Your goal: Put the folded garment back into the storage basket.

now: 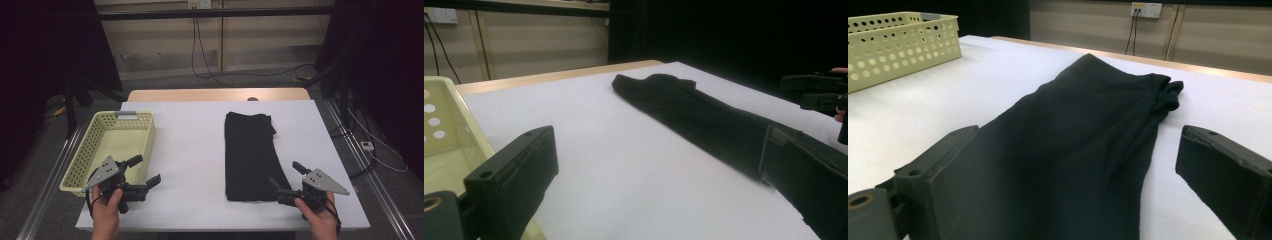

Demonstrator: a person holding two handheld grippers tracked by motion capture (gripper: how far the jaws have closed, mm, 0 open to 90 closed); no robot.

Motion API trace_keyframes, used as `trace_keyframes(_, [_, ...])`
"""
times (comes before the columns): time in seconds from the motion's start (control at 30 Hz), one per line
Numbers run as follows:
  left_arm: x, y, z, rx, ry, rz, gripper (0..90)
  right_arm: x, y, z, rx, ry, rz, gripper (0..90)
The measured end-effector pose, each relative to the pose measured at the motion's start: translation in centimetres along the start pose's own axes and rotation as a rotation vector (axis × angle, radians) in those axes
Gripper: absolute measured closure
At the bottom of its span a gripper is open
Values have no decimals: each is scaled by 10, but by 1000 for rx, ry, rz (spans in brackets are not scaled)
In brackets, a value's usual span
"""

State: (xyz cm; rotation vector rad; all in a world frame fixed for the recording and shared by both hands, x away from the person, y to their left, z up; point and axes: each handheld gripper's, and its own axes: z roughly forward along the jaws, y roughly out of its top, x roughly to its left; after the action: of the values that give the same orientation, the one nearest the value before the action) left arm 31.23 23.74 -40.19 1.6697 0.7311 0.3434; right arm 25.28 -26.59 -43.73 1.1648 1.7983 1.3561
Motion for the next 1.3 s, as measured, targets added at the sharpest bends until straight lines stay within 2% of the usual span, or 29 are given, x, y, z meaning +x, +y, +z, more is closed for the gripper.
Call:
trace_keyframes(0.13, [0, 0, 0, 5, 0, 5, 24, 1, -1, 2, 19, 6, -6, 46])
trace_keyframes(0.3, [-1, 1, 2, 9, -2, 13, 24, 6, 0, 5, 39, 51, -36, 46])
trace_keyframes(0.43, [-1, 1, 3, 15, -6, 20, 24, 11, 1, 10, 75, 92, -53, 51])
trace_keyframes(0.53, [-1, 1, 4, 15, -5, 9, 24, 14, 1, 16, 118, 116, -70, 90])
trace_keyframes(0.6, [-1, 1, 5, 18, -6, 9, 24, 18, 3, 20, 131, 158, -87, 120])
trace_keyframes(0.7, [-1, 1, 5, 19, -5, 11, 24, 27, 6, 26, 161, 230, -113, 213])
trace_keyframes(0.77, [-1, 2, 4, 22, -6, 19, 24, 35, 6, 29, 192, 292, -150, 291])
trace_keyframes(0.9, [-2, 2, 3, 23, -6, 19, 25, 45, 1, 33, 268, 376, -207, 398])
trace_keyframes(1.07, [-2, 2, 5, 32, 1, 5, 25, 49, -7, 37, 355, 401, -234, 406])
trace_keyframes(1.1, [-3, 2, 5, 33, -1, 6, 25, 50, -9, 39, 373, 407, -255, 392])
trace_keyframes(1.2, [-4, 4, 7, 36, -2, 11, 26, 56, -11, 42, 393, 375, -310, 407])
trace_keyframes(1.3, [-6, 5, 8, 42, -5, 13, 26, 56, -10, 44, 402, 361, -311, 458])
